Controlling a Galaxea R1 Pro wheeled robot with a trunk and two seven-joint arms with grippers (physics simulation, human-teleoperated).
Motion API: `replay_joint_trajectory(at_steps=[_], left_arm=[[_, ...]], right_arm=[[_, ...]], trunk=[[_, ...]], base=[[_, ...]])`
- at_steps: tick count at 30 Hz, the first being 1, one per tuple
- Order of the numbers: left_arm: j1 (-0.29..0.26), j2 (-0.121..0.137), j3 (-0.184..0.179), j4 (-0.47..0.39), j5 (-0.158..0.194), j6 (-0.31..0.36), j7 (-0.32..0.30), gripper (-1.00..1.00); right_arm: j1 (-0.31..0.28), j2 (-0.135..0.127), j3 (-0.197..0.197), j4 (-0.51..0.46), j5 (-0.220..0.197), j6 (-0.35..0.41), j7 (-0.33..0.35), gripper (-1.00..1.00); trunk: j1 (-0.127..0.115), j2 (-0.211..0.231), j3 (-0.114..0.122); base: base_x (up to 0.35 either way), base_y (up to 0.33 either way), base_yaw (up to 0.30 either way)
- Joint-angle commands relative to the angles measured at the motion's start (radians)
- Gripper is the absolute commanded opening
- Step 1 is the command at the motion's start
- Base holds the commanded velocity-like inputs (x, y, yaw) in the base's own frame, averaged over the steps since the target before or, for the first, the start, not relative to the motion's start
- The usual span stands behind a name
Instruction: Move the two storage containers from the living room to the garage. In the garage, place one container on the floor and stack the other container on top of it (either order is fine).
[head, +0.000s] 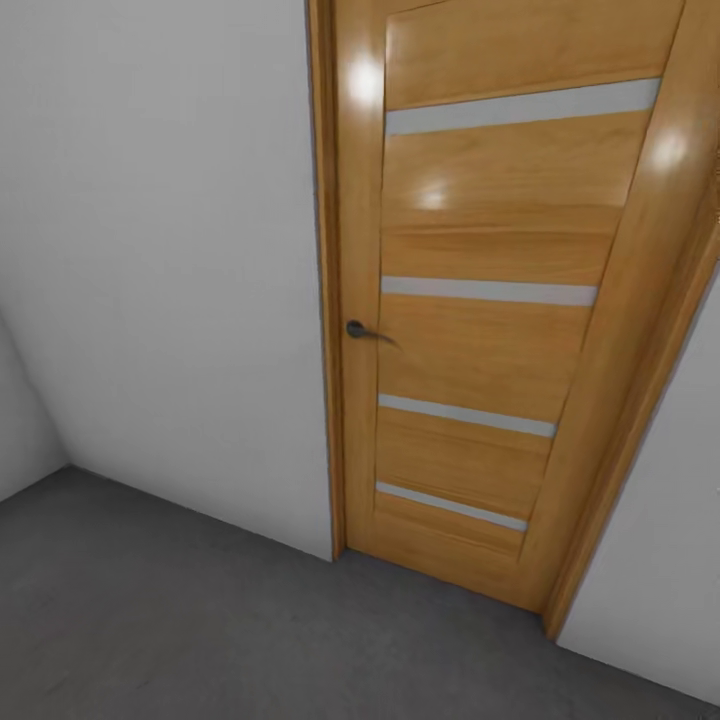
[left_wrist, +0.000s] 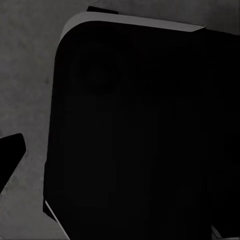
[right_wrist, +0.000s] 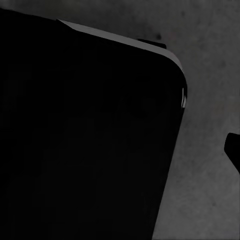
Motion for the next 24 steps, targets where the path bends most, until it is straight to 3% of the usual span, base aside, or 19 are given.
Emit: replay_joint_trajectory(at_steps=[1,8,24], left_arm=[[0.0,0.0,0.0,0.0,0.008,-0.001,0.0,1.0],[0.0,0.0,0.0,0.0,0.007,-0.002,0.0,1.0],[0.0,0.001,0.0,-0.002,0.007,-0.003,0.001,1.0]], right_arm=[[0.0,0.0,0.0,0.0,0.004,-0.003,0.0,1.0],[0.0,0.0,0.0,0.0,0.004,-0.003,0.0,1.0],[0.0,0.0,0.0,0.0,0.004,-0.003,0.0,1.0]], trunk=[[0.0,0.0,-0.001],[0.0,0.0,-0.001],[0.0,0.0,-0.001]], base=[[0.168,0.307,-0.275],[0.102,0.189,-0.282],[0.004,0.008,-0.262]])
